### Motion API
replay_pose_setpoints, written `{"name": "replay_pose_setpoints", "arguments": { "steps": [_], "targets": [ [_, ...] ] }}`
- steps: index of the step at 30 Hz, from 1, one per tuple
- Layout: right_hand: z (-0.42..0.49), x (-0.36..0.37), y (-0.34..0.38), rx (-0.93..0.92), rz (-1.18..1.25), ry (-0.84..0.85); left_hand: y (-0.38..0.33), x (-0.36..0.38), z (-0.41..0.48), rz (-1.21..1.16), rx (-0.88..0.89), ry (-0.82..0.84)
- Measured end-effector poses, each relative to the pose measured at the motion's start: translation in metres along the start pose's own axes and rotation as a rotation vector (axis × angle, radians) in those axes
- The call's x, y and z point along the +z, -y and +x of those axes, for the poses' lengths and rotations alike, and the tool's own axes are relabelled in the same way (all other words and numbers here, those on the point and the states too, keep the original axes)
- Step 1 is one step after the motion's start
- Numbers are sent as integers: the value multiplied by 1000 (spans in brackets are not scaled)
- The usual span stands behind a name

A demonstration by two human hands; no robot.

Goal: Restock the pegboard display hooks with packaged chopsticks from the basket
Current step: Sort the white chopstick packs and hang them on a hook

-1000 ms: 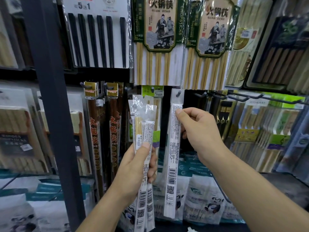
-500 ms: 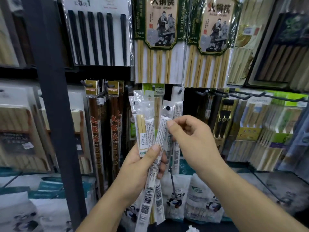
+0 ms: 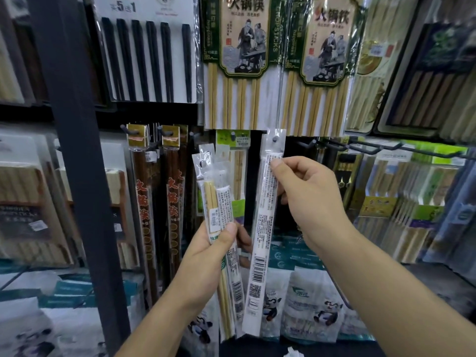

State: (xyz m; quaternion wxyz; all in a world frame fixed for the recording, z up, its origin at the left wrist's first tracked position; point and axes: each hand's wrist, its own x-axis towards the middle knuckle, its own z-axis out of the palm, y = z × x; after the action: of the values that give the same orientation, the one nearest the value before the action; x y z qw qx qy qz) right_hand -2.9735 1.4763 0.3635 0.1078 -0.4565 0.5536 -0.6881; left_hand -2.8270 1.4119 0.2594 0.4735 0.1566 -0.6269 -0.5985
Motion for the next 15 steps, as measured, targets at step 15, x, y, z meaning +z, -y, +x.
{"name": "replay_pose_setpoints", "arguments": {
  "steps": [15],
  "targets": [
    [2, -1, -22, 28, -117, -24, -3, 2, 0, -199, -89, 58]
  ]
}}
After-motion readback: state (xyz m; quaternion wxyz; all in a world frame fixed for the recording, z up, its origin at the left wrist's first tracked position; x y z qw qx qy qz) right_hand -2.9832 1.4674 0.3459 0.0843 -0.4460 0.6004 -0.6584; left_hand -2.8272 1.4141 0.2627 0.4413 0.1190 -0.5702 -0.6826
